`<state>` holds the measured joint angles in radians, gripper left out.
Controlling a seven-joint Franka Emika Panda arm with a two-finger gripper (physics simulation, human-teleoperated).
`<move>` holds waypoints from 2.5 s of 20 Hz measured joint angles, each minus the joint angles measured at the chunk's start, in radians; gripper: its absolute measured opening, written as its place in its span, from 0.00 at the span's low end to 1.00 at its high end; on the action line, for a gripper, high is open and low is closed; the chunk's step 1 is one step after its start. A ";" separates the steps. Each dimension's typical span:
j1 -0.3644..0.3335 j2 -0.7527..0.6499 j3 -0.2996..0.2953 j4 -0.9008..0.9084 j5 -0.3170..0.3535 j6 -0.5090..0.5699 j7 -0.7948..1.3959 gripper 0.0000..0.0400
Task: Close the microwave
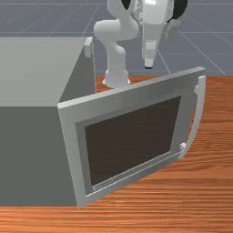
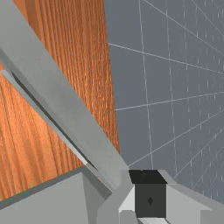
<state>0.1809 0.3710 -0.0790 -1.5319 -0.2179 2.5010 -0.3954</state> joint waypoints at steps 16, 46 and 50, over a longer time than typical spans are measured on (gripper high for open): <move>0.294 0.342 0.030 0.557 -0.090 -0.264 0.190 0.00; -0.059 0.092 0.323 -0.214 0.160 0.329 -0.257 0.00; -0.349 0.023 0.653 -0.397 0.338 0.493 -0.651 0.00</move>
<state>-0.1680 0.3940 0.5735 -1.9293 0.1197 2.9939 -1.0464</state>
